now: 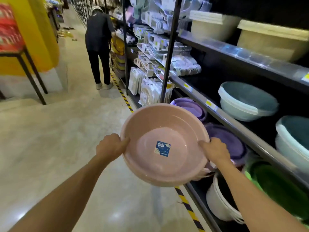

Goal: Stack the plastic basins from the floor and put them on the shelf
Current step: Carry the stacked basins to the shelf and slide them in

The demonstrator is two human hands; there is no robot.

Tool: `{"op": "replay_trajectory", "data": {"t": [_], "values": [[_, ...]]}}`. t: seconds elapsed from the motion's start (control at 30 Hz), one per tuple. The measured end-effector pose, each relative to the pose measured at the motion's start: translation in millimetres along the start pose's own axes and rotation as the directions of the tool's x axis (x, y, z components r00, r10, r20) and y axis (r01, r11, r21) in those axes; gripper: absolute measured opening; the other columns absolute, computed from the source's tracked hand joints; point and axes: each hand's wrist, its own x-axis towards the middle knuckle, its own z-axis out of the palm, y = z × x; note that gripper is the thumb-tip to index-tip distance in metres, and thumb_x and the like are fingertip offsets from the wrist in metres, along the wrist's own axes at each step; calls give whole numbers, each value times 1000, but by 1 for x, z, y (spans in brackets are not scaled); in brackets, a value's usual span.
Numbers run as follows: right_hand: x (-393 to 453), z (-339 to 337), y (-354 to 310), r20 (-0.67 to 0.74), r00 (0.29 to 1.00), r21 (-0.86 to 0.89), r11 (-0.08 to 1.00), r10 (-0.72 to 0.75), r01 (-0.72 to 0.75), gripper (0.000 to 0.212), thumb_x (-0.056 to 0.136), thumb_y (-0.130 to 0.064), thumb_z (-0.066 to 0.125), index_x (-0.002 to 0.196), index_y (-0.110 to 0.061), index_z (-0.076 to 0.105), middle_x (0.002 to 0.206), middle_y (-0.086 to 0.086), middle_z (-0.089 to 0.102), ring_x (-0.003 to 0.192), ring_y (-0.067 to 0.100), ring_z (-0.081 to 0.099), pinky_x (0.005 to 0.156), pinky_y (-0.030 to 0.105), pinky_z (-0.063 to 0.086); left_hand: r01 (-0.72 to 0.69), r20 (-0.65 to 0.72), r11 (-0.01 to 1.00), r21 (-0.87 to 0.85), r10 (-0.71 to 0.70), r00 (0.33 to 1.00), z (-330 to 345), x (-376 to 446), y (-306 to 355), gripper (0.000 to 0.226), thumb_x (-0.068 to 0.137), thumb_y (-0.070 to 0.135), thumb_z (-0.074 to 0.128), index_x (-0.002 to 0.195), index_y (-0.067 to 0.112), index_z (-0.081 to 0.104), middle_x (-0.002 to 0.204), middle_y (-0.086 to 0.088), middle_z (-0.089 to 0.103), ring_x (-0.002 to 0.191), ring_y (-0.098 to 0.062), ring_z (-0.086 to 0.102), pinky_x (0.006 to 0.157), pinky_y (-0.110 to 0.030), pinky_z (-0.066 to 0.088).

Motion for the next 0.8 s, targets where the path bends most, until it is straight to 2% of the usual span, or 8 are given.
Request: {"op": "replay_trajectory", "data": {"t": [0.13, 0.3, 0.37, 0.43, 0.5, 0.63, 0.73, 0.8], "values": [[21, 12, -54, 19, 999, 25, 998, -50, 50, 49, 83, -43, 62, 119, -9, 63, 111, 18, 65, 94, 36, 55, 77, 40, 43, 46, -12, 998, -48, -47, 999, -21, 32, -15, 60, 78, 68, 42, 72, 11, 63, 71, -3, 62, 63, -22, 57, 60, -33, 41], [72, 38, -106, 50, 996, 20, 998, -68, 67, 47, 80, -40, 62, 119, -13, 66, 100, 10, 59, 89, 32, 52, 78, 38, 40, 42, 4, 997, -64, -41, 999, -30, 95, -18, 63, 70, 67, 39, 72, 8, 64, 75, -10, 64, 74, -33, 62, 65, -35, 45], [98, 56, -118, 73, 994, 50, 996, -82, 79, 40, 79, -39, 61, 110, -14, 69, 90, 6, 62, 79, 29, 56, 71, 34, 42, 36, 3, 999, -35, -36, 999, -27, 128, -19, 64, 70, 66, 39, 70, 7, 63, 75, -12, 64, 73, -34, 62, 63, -34, 44], [130, 75, -132, 111, 991, 54, 996, -80, 74, 33, 79, -42, 59, 98, -17, 68, 83, 5, 66, 74, 26, 62, 67, 35, 50, 43, 10, 999, -26, -43, 999, -25, 170, -15, 60, 70, 65, 40, 68, 8, 61, 72, -10, 61, 72, -33, 60, 63, -34, 42], [170, 94, -149, 136, 987, 44, 996, -83, 78, 32, 80, -45, 58, 95, -18, 65, 86, 8, 67, 79, 29, 64, 75, 42, 55, 52, 23, 998, -22, -51, 998, -22, 218, -8, 54, 71, 62, 42, 65, 11, 59, 69, -7, 58, 74, -34, 58, 64, -33, 41], [255, 122, -188, 157, 984, -15, 996, -83, 86, 40, 84, -44, 56, 110, -14, 62, 94, 7, 60, 87, 31, 53, 72, 38, 41, 55, 21, 998, 18, -55, 998, -11, 309, 10, 57, 74, 65, 42, 64, 12, 58, 70, -8, 59, 74, -33, 57, 64, -34, 40], [308, 139, -223, 193, 978, -17, 997, -77, 82, 50, 84, -45, 53, 121, -13, 61, 111, 15, 63, 101, 36, 54, 82, 43, 45, 74, 19, 997, 7, -74, 997, -10, 368, 17, 62, 70, 67, 39, 66, 9, 62, 68, -6, 58, 74, -35, 59, 64, -34, 41], [337, 151, -250, 201, 976, -25, 996, -83, 90, 52, 83, -44, 52, 122, -12, 61, 114, 16, 64, 104, 39, 56, 87, 46, 47, 100, 33, 995, 1, -100, 994, -11, 404, 18, 62, 70, 67, 39, 67, 9, 63, 69, -7, 58, 75, -35, 60, 64, -33, 41]]}}
